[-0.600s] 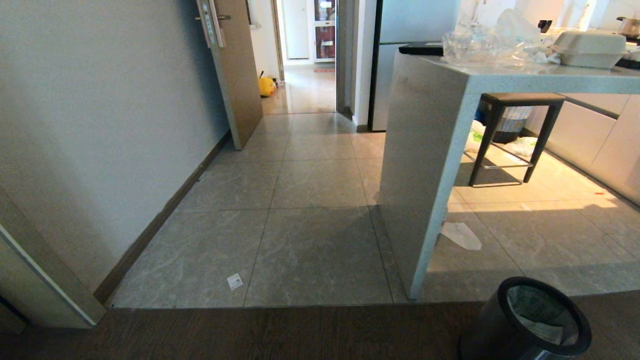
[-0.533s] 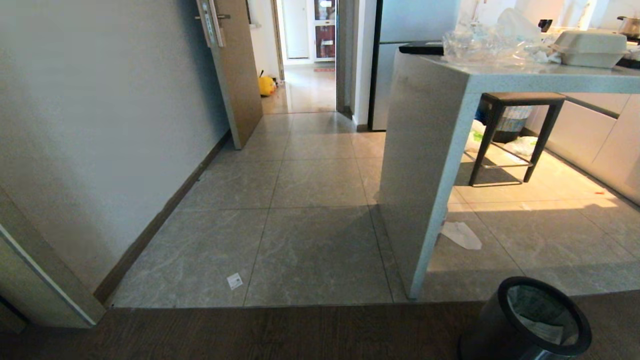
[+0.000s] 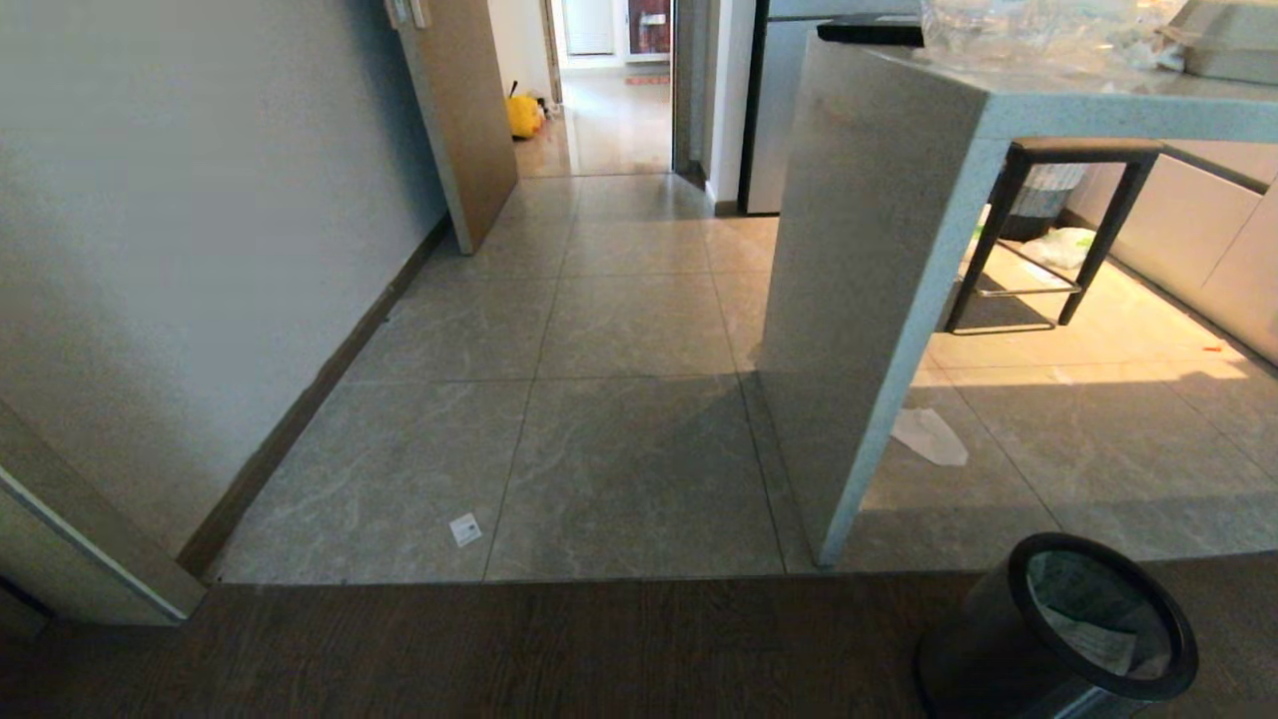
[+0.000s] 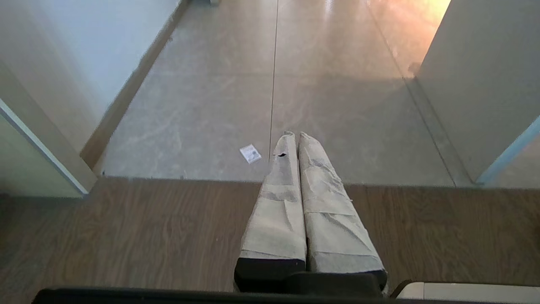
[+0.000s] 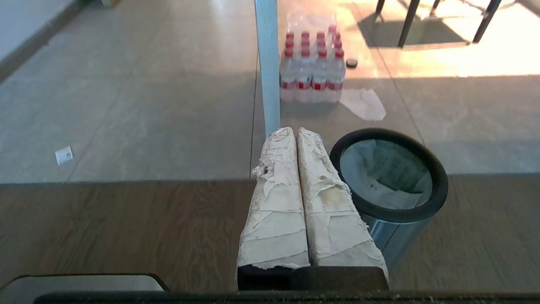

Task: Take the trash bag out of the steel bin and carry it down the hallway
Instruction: Place the outer trash can on the ground

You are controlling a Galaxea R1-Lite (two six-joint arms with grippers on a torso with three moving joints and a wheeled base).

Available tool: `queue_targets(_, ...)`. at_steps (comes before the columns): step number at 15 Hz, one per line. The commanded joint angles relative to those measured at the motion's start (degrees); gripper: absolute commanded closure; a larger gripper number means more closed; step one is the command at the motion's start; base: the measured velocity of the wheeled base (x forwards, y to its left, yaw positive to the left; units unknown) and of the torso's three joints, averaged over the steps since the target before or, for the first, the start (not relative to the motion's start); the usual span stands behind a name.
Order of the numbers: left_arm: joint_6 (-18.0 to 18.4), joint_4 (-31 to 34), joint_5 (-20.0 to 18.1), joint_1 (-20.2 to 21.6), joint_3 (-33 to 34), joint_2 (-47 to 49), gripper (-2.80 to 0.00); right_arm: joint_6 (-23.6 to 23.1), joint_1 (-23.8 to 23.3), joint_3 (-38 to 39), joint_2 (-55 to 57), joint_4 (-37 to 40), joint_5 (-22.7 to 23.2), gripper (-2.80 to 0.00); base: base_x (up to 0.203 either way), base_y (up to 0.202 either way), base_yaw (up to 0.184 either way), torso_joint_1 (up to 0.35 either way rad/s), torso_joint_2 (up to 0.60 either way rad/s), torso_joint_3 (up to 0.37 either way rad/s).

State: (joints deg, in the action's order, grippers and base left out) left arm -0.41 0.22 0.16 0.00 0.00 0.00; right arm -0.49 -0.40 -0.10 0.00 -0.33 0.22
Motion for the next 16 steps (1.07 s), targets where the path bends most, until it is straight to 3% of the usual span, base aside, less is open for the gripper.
queue_targets(1,0.0,0.0,0.1,0.0,0.0,0.0,0.0,0.0,0.0,0.0,0.0,0.0,0.0,0.0,0.0,0.0,0.0,0.004,0.0,-0.207)
queue_targets(16,-0.1,0.0,0.1,0.0,0.0,0.0,0.0,0.0,0.0,0.0,-0.1,0.0,0.0,0.0,0.0,0.0,0.0,0.005,0.0,-0.198)
